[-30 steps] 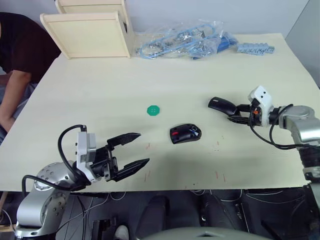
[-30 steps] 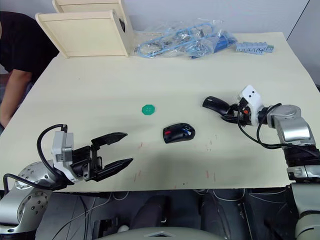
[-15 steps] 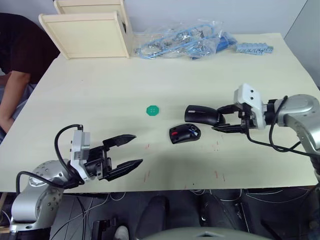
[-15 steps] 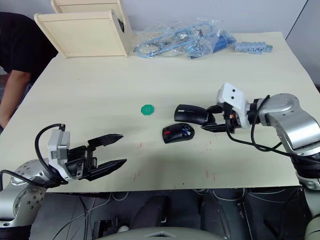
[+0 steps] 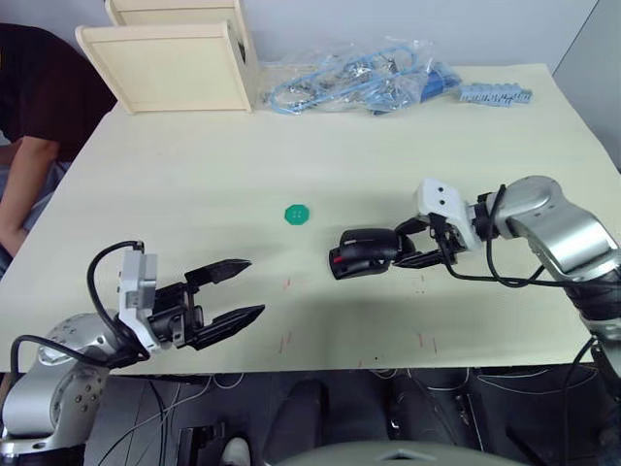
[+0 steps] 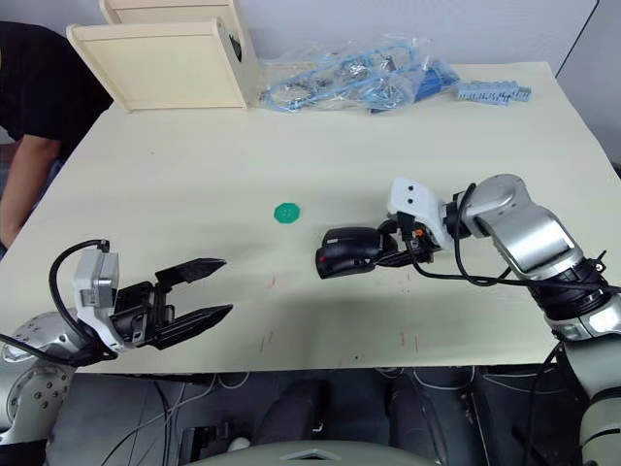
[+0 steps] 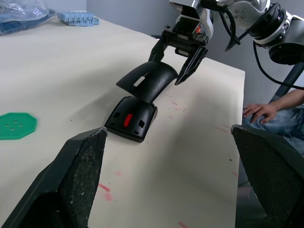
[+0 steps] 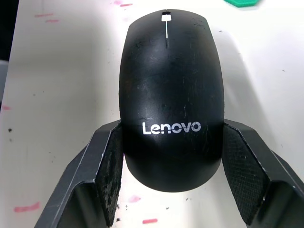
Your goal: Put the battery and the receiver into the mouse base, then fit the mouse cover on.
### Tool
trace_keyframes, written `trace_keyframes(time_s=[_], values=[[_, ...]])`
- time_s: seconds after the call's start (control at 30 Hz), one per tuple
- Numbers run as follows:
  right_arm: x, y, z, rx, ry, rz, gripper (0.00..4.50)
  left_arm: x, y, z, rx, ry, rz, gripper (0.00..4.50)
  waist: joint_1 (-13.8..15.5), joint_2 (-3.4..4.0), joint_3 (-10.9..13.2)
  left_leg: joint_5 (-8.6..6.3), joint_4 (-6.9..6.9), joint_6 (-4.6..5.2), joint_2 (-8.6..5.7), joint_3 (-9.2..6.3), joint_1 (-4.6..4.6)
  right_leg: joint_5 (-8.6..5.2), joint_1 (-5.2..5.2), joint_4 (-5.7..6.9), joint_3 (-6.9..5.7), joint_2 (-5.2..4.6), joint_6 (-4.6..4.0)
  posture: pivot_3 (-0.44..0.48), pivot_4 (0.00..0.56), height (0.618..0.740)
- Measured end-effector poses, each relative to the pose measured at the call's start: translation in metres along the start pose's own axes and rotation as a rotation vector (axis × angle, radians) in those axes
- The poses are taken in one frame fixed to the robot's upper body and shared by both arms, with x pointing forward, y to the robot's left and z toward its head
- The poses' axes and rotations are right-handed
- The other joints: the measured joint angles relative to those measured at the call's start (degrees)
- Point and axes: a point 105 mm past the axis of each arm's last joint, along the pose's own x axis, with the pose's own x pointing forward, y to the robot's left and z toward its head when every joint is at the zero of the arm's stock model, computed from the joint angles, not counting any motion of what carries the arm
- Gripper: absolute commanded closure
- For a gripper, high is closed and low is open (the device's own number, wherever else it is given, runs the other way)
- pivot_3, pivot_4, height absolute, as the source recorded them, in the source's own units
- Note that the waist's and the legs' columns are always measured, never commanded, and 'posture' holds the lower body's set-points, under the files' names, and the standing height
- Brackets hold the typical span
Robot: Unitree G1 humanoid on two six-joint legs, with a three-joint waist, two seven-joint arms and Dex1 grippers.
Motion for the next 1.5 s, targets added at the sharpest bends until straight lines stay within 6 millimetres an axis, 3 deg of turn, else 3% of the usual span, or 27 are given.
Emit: trace_keyframes(time_s=[0.53,1.5], values=[[0.024,-0.011,-0.006,-0.051,0.060,0.074,1.74,-0.003,-0.002,-0.003,-0.013,0.011,0.011,0.00,0.0,0.01,0.0,0.01,-0.02,-0.02,-0.01,-0.01,0.01,0.02,-0.03,0.01,-0.01,0.00,-0.03,0.000,0.150,0.740],[0.034,-0.020,-0.011,-0.103,0.152,0.131,1.74,-0.006,-0.004,-0.007,-0.028,0.019,0.019,0.00,-0.1,0.02,0.0,0.02,-0.05,-0.05,-0.02,-0.01,0.01,0.03,-0.05,0.01,-0.01,0.00,-0.05,0.000,0.150,0.740]])
